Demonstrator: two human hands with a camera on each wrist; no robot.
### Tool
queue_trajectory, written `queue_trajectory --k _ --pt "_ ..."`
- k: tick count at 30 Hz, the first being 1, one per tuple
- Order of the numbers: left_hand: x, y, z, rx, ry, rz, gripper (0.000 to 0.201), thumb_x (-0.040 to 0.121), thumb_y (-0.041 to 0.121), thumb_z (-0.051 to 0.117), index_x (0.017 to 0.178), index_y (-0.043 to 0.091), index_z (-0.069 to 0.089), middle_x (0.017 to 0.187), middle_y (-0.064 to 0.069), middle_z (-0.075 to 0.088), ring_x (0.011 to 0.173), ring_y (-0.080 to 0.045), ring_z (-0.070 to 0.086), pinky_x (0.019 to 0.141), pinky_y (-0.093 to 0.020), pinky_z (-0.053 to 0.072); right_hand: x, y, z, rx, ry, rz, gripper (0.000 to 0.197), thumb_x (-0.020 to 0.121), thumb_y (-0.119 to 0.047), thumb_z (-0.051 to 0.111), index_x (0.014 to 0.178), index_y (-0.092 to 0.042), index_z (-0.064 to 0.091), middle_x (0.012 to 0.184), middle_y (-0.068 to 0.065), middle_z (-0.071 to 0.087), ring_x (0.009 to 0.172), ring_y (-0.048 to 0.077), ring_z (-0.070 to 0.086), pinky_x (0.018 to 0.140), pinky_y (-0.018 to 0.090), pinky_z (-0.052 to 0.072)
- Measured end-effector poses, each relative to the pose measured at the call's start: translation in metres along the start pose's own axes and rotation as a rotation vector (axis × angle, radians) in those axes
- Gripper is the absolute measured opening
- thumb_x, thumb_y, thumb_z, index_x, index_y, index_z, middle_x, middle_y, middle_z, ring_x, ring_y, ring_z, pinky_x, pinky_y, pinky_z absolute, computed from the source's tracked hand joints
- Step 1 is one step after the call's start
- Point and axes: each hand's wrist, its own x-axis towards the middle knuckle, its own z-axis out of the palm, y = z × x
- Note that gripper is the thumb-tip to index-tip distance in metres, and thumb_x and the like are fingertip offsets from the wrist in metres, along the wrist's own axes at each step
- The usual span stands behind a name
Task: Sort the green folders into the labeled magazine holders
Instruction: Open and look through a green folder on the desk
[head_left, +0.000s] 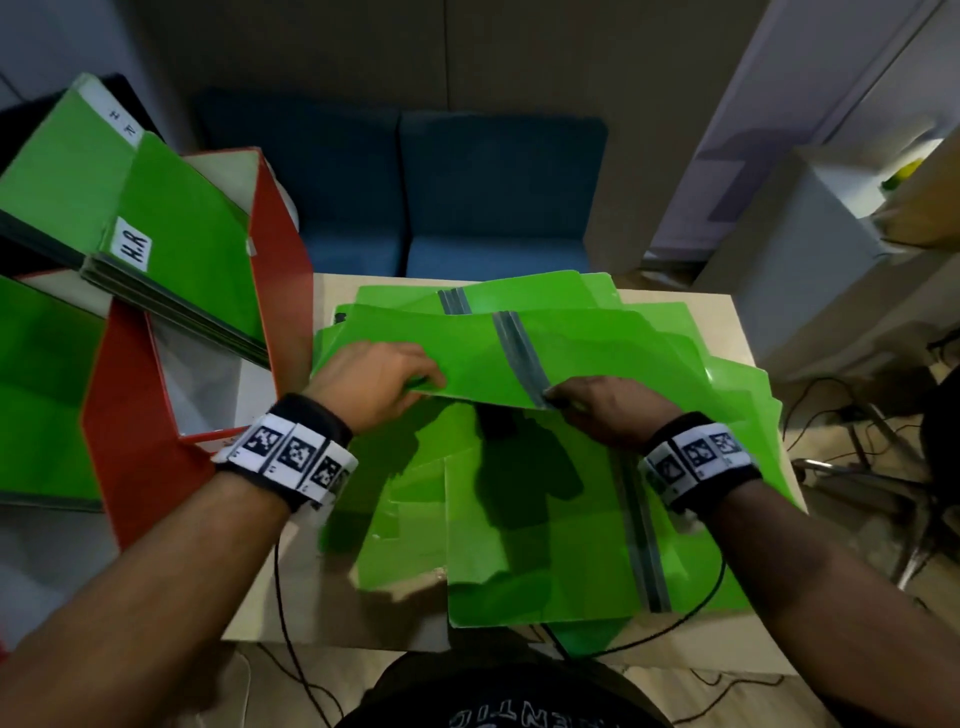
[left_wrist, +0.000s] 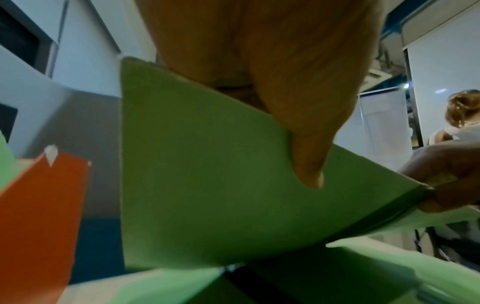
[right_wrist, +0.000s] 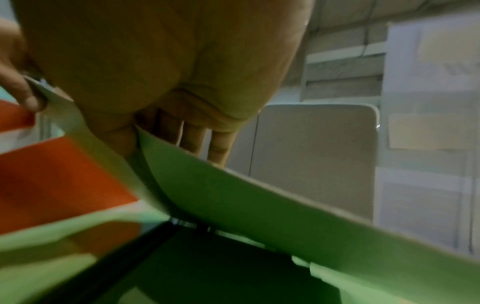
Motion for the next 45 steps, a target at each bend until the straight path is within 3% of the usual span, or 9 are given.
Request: queue_trajectory --k 5,9,15,21,26,32,35,39,45 --pt "0.005 -0.007 -0.044 0.126 0.338 0.132 0.012 0.087 0.035 0.066 0.093 0.027 0.073 0.096 0.001 0.072 0.104 -0.022 0.065 0.093 -0.041 0.043 -0.008 0.007 -0.053 -0.005 0.342 -0.154 0.022 0.09 -0.029 0.06 0.101 -0.014 0.073 0.086 0.01 0.073 0.071 0.029 0.069 0.065 0.035 0.051" --pt "0.009 -0.007 -0.068 0.149 0.518 0.139 0.018 0.089 0.03 0.055 0.095 0.027 0.071 0.095 0.002 0.072 0.108 -0.023 0.061 0.091 -0.041 0.039 -0.012 0.002 -0.078 -0.037 0.564 -0.187 0.041 0.086 -0.047 0.052 0.083 -0.012 0.073 0.066 0.007 0.066 0.06 0.027 0.062 0.067 0.034 0.046" --pt "0.013 -0.009 -0.082 0.117 0.566 0.156 0.02 0.09 0.022 0.053 0.099 0.025 0.07 0.09 0.008 0.068 0.1 -0.026 0.055 0.084 -0.04 0.035 -0.014 -0.014 -0.082 -0.13 0.777 -0.143 0.038 0.089 -0.054 0.053 0.084 -0.021 0.072 0.096 -0.003 0.071 0.097 0.022 0.063 0.092 0.037 0.037" --pt "0.016 -0.021 -0.087 0.017 0.512 0.192 0.024 0.092 0.025 0.048 0.098 0.02 0.071 0.088 0.006 0.069 0.097 -0.029 0.055 0.083 -0.05 0.046 -0.022 -0.028 -0.082 -0.144 1.016 0.263 0.039 0.091 -0.057 0.051 0.103 -0.024 0.068 0.124 0.007 0.054 0.107 0.031 0.049 0.083 0.039 0.036" --pt "0.021 -0.023 -0.089 -0.024 0.473 0.169 0.027 0.092 0.031 0.046 0.1 0.02 0.07 0.092 0.005 0.069 0.102 -0.028 0.054 0.086 -0.053 0.045 -0.013 -0.03 -0.075 0.365 0.988 0.318 0.052 0.09 -0.055 0.047 0.113 -0.01 0.06 0.118 0.015 0.043 0.1 0.032 0.055 0.092 0.041 0.046" --pt "0.034 -0.009 -0.084 -0.027 0.546 0.161 0.015 0.088 0.016 0.066 0.102 0.018 0.072 0.093 0.0 0.07 0.113 -0.028 0.053 0.101 -0.048 0.039 -0.008 -0.052 -0.082 0.535 0.823 0.234 0.039 0.097 -0.039 0.049 0.119 -0.008 0.057 0.12 0.013 0.054 0.089 0.014 0.054 0.081 0.015 0.036" --pt "0.04 -0.002 -0.082 -0.054 0.567 0.146 0.017 0.088 0.016 0.067 0.104 0.021 0.072 0.097 0.002 0.071 0.127 -0.024 0.048 0.114 -0.045 0.019 -0.005 -0.067 -0.085 0.473 0.734 0.187 0.047 0.094 -0.046 0.05 0.123 -0.01 0.054 0.123 0.009 0.055 0.104 0.02 0.056 0.086 0.019 0.035" --pt "0.049 0.009 -0.084 -0.071 0.566 0.143 0.02 0.09 0.015 0.064 0.108 0.021 0.07 0.106 0.0 0.071 0.134 -0.025 0.042 0.116 -0.047 0.013 0.002 -0.085 -0.085 0.43 0.633 0.164 0.059 0.086 -0.046 0.064 0.132 -0.017 0.042 0.127 0.007 0.057 0.112 0.021 0.055 0.093 0.034 0.046" --pt "0.058 0.019 -0.063 -0.251 0.636 0.133 0.031 0.085 0.01 0.068 0.116 0.016 0.062 0.123 -0.003 0.056 0.134 -0.019 0.042 0.112 -0.038 0.034 0.017 -0.098 -0.087 0.29 0.571 0.179 0.036 0.091 -0.023 0.058 0.127 -0.027 0.055 0.097 0.011 0.07 0.092 0.033 0.063 0.076 0.042 0.051"
